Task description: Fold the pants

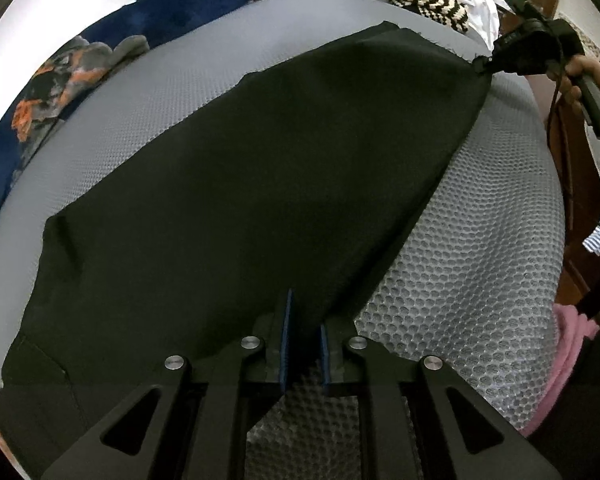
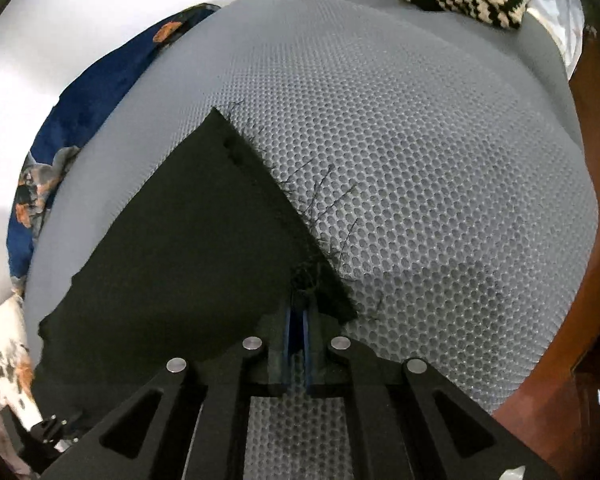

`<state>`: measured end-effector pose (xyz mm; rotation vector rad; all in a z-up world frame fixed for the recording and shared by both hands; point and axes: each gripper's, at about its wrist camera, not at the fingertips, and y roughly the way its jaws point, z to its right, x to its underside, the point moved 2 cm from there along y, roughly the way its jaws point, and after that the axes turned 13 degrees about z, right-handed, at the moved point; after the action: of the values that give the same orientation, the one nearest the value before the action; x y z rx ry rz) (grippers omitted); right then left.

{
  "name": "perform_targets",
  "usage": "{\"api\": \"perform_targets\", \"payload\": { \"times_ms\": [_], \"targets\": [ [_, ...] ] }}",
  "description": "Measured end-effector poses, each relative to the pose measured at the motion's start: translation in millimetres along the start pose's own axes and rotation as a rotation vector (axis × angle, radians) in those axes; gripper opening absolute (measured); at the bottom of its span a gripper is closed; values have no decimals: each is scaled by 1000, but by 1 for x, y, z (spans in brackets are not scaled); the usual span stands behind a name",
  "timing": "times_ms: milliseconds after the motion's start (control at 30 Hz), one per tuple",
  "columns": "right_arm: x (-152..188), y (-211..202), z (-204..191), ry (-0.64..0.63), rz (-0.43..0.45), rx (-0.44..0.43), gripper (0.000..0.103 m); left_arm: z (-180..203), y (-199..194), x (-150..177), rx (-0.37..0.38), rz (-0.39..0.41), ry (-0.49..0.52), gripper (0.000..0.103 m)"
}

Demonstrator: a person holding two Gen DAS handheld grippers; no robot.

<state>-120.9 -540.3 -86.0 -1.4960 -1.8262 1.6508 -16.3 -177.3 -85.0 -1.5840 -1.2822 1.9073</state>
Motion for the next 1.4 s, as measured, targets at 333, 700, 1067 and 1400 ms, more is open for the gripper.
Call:
{"api": "perform_targets", "payload": {
  "times_ms": [333,700,1067,1400],
  "targets": [
    [-76,-12,-29,-94,33,-151,20,-25,-23,-1,49,7,-114,51],
    [-115,76,-57,-114,-180,-221,20,-65,-42,-3,-38,42,-253,52],
    [-105,91,-69,-181,-279,-218,22,-83,-21,-8,-119,33,-307,52],
    [-90,23,-64,-252,-75,-349,2,-90,-4,-12,-164,29,-315,52]
  ]
}}
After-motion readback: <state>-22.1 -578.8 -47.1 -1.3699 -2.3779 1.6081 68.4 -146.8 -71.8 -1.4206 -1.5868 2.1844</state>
